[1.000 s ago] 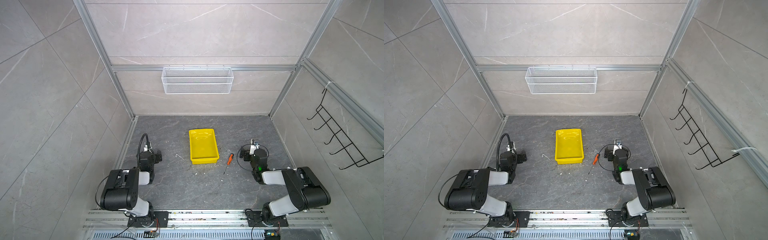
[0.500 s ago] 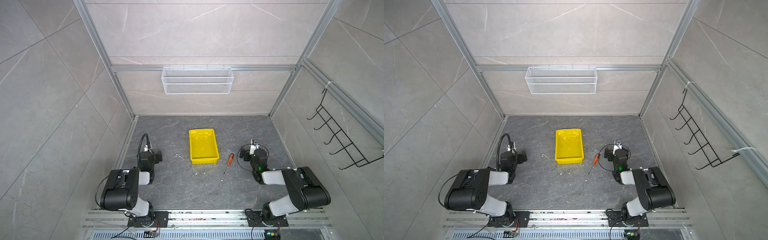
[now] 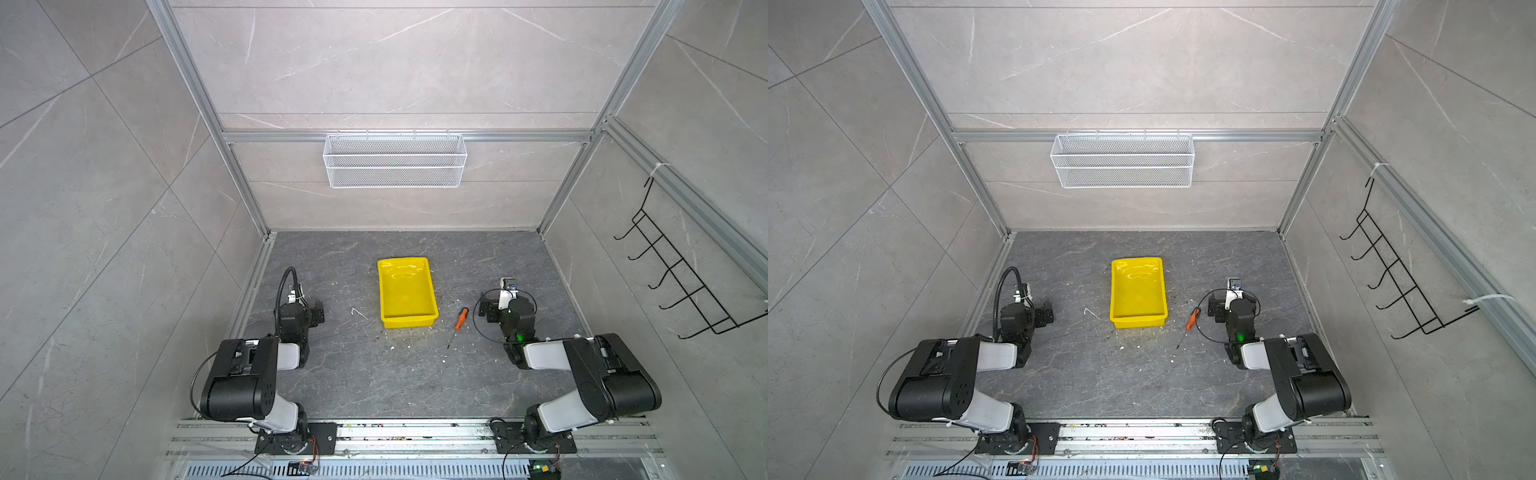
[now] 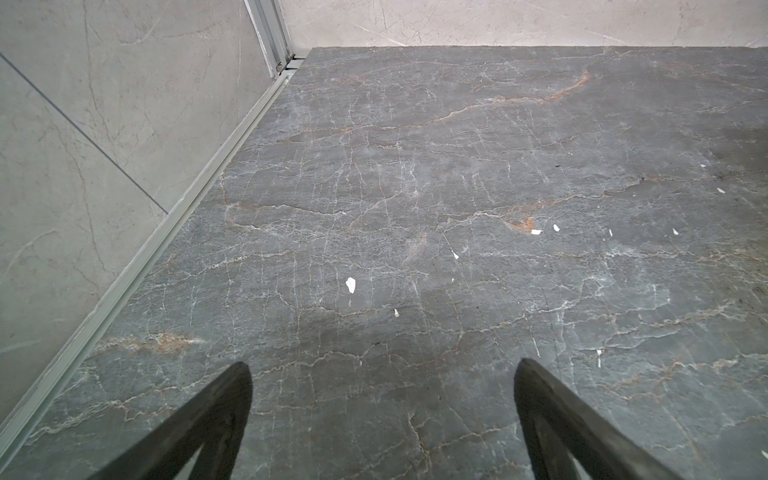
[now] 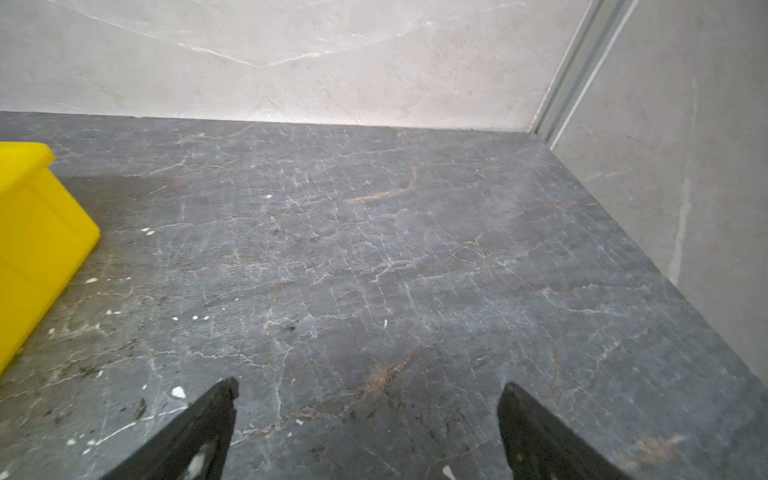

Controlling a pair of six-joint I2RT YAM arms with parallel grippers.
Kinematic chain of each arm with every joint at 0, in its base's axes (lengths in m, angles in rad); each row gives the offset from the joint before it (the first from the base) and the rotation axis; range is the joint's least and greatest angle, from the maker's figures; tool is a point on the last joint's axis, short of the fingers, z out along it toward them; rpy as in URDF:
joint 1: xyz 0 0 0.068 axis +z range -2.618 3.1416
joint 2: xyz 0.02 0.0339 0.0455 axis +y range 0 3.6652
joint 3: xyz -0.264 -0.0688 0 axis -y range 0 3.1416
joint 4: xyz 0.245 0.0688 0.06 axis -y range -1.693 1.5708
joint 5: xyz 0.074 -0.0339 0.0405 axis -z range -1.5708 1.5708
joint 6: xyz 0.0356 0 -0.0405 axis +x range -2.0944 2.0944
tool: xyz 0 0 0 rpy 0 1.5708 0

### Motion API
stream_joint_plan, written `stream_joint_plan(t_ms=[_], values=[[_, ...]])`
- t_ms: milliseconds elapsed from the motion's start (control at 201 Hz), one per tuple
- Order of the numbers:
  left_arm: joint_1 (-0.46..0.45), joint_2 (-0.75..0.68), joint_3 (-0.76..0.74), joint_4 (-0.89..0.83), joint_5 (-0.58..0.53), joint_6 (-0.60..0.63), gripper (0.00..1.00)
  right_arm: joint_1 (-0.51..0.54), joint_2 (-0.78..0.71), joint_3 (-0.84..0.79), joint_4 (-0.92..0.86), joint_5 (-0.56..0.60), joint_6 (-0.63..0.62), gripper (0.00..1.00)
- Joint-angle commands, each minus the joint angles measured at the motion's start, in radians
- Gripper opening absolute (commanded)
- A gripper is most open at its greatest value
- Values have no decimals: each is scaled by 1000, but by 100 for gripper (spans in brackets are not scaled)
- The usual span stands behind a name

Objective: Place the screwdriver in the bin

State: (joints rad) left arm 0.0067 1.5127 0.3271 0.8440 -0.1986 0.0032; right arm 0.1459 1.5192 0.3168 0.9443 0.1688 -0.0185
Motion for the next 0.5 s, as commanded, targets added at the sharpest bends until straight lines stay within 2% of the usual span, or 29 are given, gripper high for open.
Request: stream_joint_plan(t_ms=[0, 154, 239, 294, 369, 438, 493], values=[[0, -14, 12, 41, 11, -4, 100, 14, -17, -75, 142, -92, -59, 99], [-33, -25, -40, 131, -7, 28, 100, 30, -12, -109, 212, -89, -79, 99], [-49, -39, -84, 209, 1, 49, 100, 57, -16, -118, 233, -29, -89, 99], [-53, -67, -96, 202, 29, 66, 100, 62, -28, -125, 244, 5, -82, 99], [-54, -139, -59, 58, 75, 79, 100, 89, -72, -156, 271, 75, -85, 99], [-56, -222, 31, -205, 123, 62, 100, 110, -134, -166, 236, 134, -85, 99], [-55, -260, 120, -392, 119, 16, 100, 119, -193, -154, 152, 204, -62, 99]])
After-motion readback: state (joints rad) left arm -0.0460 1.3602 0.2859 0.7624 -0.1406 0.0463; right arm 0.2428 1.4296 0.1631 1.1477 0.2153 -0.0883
